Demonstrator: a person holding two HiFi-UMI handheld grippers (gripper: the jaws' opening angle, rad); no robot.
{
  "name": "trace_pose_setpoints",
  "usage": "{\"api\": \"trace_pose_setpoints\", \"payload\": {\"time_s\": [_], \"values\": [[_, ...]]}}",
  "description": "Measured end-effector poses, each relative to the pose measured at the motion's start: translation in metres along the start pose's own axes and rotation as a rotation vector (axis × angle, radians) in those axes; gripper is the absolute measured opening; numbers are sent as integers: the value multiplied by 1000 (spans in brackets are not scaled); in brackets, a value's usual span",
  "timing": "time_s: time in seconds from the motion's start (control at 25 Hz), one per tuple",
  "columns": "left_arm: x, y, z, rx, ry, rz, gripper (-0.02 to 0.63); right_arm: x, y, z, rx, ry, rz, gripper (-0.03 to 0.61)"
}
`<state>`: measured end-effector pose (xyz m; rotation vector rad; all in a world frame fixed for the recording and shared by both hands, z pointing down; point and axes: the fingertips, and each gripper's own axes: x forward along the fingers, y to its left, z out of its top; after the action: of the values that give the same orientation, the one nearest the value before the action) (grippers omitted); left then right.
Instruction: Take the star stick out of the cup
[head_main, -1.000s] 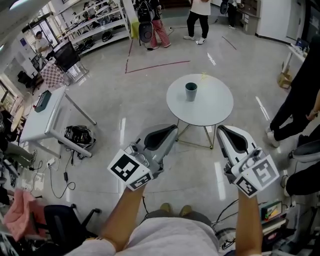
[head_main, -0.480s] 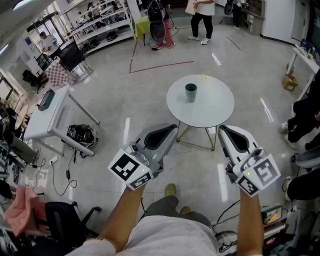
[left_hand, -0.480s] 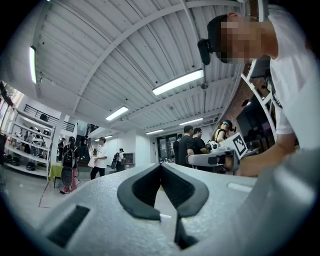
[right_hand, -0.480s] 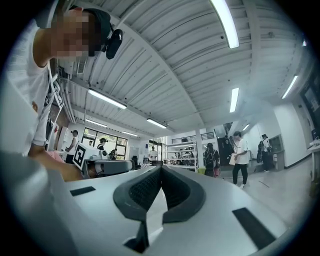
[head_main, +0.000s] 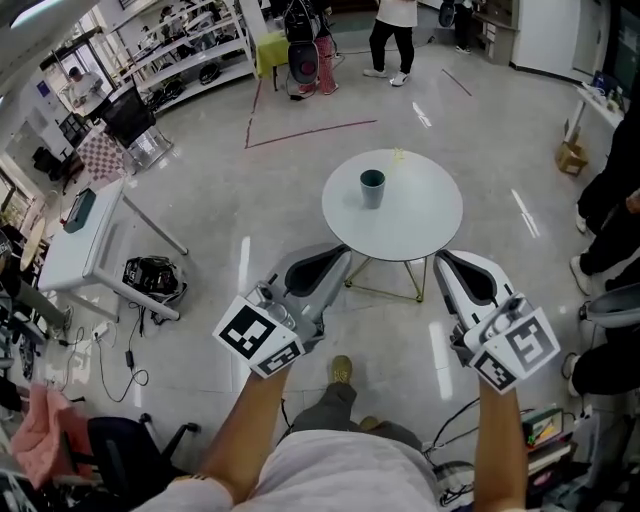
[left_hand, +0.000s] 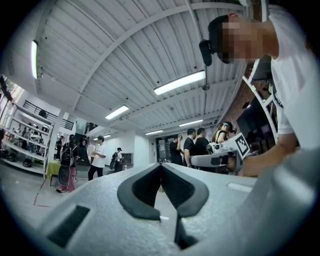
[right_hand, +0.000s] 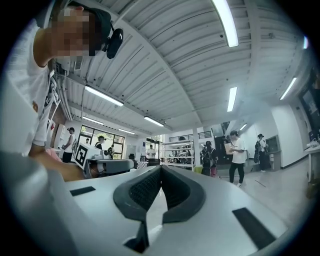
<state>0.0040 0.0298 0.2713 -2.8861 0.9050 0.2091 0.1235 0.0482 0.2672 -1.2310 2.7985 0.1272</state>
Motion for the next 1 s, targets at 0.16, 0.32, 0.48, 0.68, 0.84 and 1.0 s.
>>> {"api": "trace_pose_setpoints", "payload": {"time_s": [0.16, 0.32, 0.48, 0.68, 0.84, 1.0], "values": [[9, 19, -4, -12, -2, -9, 15, 16, -13, -4, 0, 16, -14, 11], [17, 51, -13, -24, 2, -8, 15, 45, -26, -11, 2, 26, -22, 11], [32, 85, -16, -27, -5, -21, 15, 74, -43, -17, 5, 38, -36, 11], [52, 130, -19, -32, -10, -45, 15, 114, -67, -22, 6, 52, -65, 11], [65, 161, -21, -35, -17, -66, 15, 142, -82, -25, 4, 58, -91, 11], [79, 188, -27, -45, -26, -84, 15, 165, -97, -30, -6, 73, -110, 11]]}}
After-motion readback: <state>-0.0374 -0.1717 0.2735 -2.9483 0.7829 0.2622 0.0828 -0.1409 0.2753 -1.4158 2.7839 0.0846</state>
